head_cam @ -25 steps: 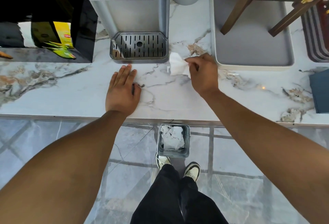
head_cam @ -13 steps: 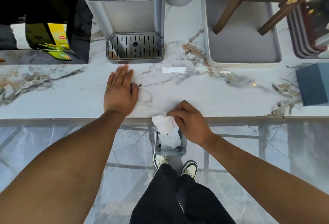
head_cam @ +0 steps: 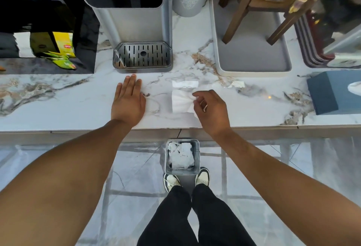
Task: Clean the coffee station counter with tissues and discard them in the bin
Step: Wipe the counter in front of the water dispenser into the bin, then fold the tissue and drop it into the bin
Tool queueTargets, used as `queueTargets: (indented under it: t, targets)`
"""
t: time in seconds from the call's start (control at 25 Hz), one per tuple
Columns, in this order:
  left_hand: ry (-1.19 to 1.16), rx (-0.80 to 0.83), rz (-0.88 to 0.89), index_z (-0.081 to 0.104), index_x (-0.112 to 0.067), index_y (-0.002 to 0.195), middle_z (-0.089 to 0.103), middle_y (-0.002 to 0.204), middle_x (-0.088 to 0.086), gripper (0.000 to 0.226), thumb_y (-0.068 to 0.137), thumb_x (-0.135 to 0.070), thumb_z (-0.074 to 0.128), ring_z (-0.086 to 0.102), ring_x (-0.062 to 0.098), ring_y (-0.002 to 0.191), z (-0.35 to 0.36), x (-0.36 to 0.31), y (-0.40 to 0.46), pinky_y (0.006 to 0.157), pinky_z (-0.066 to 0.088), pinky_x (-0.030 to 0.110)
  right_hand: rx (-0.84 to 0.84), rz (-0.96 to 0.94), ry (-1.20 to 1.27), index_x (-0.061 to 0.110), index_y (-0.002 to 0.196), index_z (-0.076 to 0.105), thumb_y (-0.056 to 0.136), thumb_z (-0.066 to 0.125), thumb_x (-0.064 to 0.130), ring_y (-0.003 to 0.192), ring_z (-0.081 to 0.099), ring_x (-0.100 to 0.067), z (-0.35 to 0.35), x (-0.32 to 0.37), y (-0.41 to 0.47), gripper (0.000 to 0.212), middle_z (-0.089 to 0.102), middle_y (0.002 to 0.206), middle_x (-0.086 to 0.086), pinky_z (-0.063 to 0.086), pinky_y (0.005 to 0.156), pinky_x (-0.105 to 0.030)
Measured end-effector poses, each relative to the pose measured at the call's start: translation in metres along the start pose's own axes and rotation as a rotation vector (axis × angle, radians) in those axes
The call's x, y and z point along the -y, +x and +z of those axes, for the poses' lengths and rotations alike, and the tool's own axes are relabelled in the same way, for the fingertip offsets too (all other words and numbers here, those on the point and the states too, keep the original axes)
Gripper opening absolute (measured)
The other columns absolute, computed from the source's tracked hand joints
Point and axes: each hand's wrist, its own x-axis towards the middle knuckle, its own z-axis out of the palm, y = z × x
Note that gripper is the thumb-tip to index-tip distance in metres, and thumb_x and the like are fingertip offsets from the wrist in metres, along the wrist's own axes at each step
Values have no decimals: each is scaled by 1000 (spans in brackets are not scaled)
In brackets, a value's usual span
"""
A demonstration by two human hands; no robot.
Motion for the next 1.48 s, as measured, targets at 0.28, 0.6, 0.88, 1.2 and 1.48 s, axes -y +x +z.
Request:
queueTargets:
  t: [0.28, 0.6, 0.88, 1.2, 1.48]
  targets:
    - [-104, 42, -100, 41, -2, 146, 31, 160, 19, 46, 102, -15, 42, 24, 34, 151, -18, -22, 4, 126, 18, 47, 133, -57, -126, 15, 114, 63, 90, 57, 11, 78, 59, -20, 13, -11, 25, 25, 60, 99, -4, 54, 76, -37]
    - [-251, -118, 51, 61, -1, 124, 64, 125, 18, 32, 93, -9, 59, 58, 38, 116, -18, -56, -28, 102, 49, 46, -18, -15, 4, 18, 123, 56, 92, 60, 21, 82, 52, -13, -3, -34, 13, 31, 59, 91, 1, 43, 78, -25]
    - [-303, -77, 53, 62, -1, 122, 64, 124, 18, 36, 89, -12, 59, 59, 36, 117, -18, -79, -77, 102, 51, 44, -24, 151, -8, 18, 111, 61, 91, 60, 14, 76, 56, -15, -48, -62, -26, 21, 59, 93, -2, 49, 77, -29]
    - [-183, 155, -6, 55, 1, 136, 56, 139, 21, 44, 95, -13, 58, 51, 37, 132, -29, -83, -101, 111, 42, 47, 218, 230, -160, 2, 117, 63, 91, 59, 10, 108, 55, -36, -65, -54, -48, 28, 58, 113, -19, 45, 96, -39]
    - [-263, 97, -34, 64, -8, 131, 57, 134, 13, 34, 98, -12, 52, 52, 32, 126, -37, -101, -57, 105, 47, 40, 290, 227, -217, 9, 119, 61, 93, 56, 16, 108, 56, -32, -56, -37, -25, 27, 57, 114, -15, 48, 94, -37]
